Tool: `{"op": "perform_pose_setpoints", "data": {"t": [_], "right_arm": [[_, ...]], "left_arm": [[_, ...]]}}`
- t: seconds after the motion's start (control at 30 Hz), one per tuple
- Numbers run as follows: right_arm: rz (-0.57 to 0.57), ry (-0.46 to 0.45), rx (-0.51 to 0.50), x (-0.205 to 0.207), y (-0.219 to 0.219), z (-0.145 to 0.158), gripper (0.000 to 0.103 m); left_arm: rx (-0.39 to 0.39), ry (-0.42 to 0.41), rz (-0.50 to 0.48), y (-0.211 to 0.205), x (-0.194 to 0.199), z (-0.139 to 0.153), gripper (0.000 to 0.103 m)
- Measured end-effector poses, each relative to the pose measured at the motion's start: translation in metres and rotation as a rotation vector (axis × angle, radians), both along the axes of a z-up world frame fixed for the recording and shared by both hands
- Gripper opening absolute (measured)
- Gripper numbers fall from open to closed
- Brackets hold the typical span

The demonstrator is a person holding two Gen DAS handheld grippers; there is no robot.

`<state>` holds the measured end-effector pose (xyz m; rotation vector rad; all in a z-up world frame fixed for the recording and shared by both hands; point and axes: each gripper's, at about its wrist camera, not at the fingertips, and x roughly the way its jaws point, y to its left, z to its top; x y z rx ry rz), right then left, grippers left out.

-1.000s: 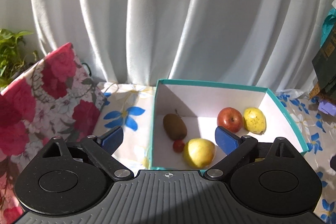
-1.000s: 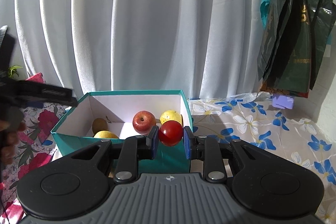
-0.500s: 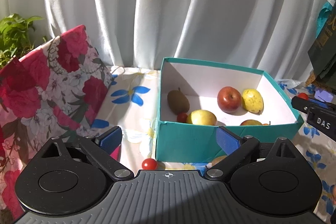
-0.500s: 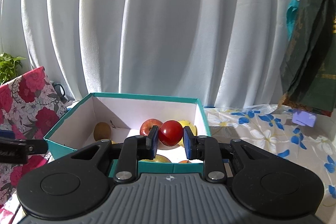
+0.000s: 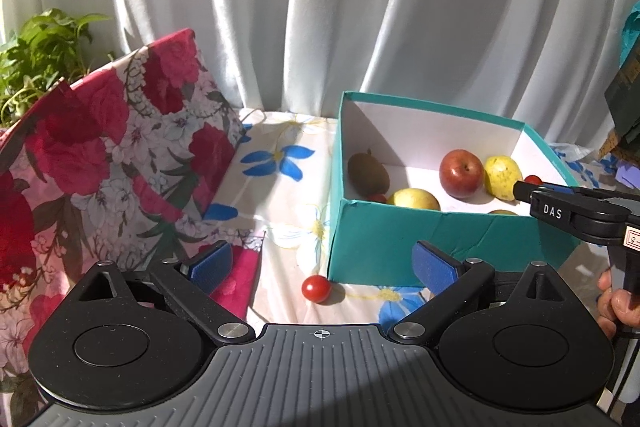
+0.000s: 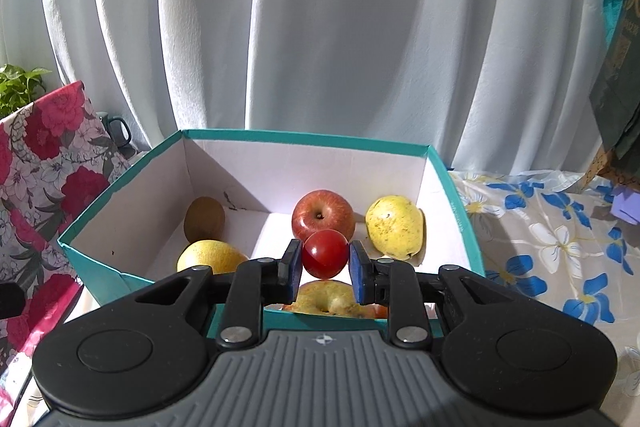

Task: Organize fruits
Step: 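Lower the right gripper's cherry tomato into the box and open it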

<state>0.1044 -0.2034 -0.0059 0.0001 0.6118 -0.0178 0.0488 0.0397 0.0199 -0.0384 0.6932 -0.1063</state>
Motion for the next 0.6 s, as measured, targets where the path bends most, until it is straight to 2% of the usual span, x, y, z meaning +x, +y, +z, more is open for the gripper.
{"op": "perform_pose_setpoints", "data": {"t": [0.37, 0.6], "right_arm": [[0.011, 0.036, 0.01, 0.012, 0.004, -0.01, 0.024], [0.018, 0.04, 0.007, 0.013, 0.004, -0.01, 0.024]], "left_arm": [[0.015, -0.046, -0.021, -0.003, -0.01, 0.005, 0.1], [0.015, -0.029, -0.038, -0.005, -0.009, 0.003, 0.1]]}}
